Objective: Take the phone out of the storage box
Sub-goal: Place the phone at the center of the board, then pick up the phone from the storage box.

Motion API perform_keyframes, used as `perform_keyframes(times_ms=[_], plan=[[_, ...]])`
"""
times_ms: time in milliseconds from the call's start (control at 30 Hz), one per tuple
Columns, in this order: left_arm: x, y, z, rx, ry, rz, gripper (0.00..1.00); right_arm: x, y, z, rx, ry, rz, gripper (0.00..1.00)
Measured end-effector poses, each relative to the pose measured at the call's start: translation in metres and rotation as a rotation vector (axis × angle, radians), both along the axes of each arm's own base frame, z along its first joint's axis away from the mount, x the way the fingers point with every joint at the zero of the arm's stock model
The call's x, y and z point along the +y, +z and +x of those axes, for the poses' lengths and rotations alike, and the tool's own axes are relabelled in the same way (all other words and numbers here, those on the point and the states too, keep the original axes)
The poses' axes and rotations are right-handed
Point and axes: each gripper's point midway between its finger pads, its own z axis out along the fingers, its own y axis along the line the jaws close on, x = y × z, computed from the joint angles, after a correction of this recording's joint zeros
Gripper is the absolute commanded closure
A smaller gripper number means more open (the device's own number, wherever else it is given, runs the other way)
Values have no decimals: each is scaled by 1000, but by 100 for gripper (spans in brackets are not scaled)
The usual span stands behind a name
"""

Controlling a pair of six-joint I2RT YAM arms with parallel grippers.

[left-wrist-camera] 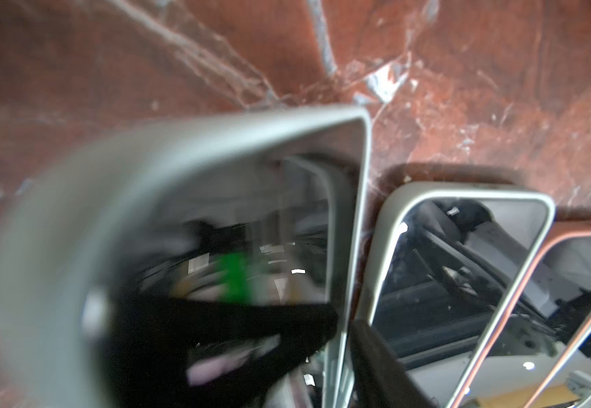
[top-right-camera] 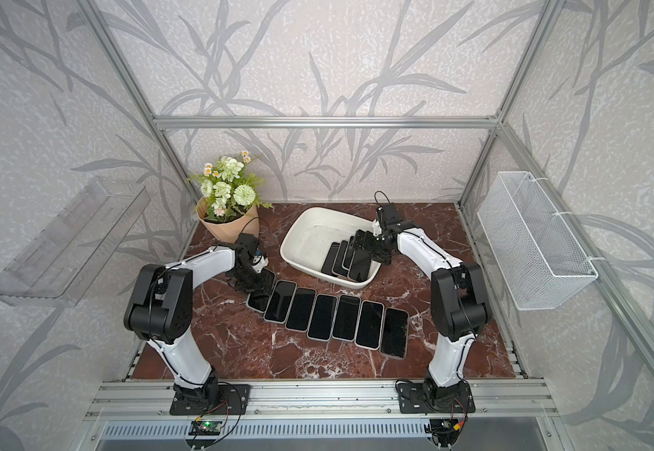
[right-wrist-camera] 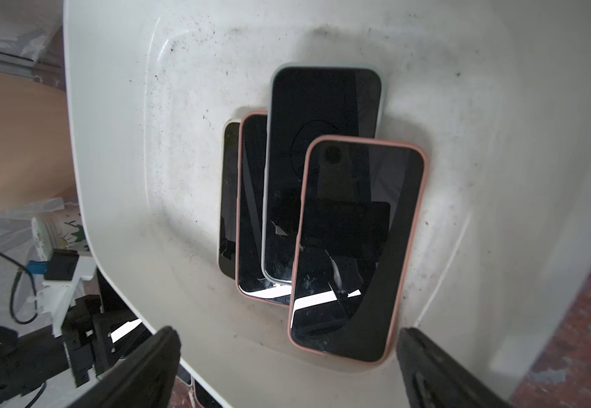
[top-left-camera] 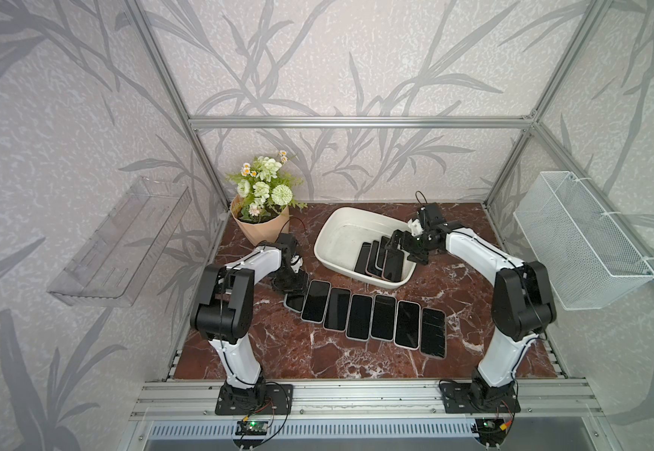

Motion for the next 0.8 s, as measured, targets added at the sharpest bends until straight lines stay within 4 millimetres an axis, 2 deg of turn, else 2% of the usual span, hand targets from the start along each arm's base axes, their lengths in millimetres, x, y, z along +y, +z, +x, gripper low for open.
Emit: perform_keyframes(times_ms=[33,67,100,200,267,367,467,567,633,700,800], plan=[[3,1,-2,5,3,12,25,3,-1,2,0,11,-16,0],[5,1,-3,11,6,20,17,5,-2,3,0,16,-27,1],[8,2,-5,15,8,35,1,6,-4,2,5,23,-37,1],[14,12,-7,2,23,61,0,11,-8,-5,22,41,-56,0],[18,28,-6,-41,36,72,0,12,-9,-7,25,47,-65,1],[17,65,5,-154,65,58,0,10,-10,-7,31,52,-79,1],[8,108,17,-298,108,-13,0,11,-11,-2,30,56,-86,0],[-15,147,25,-430,138,-135,0,10,-14,-3,38,56,-91,1],[-41,167,32,-498,123,-233,0,8,-14,-2,40,53,-90,0],[-75,179,39,-515,85,-335,0,5,-15,-3,42,46,-90,0],[-126,181,61,-485,10,-448,2,-6,-21,-10,59,25,-89,0]])
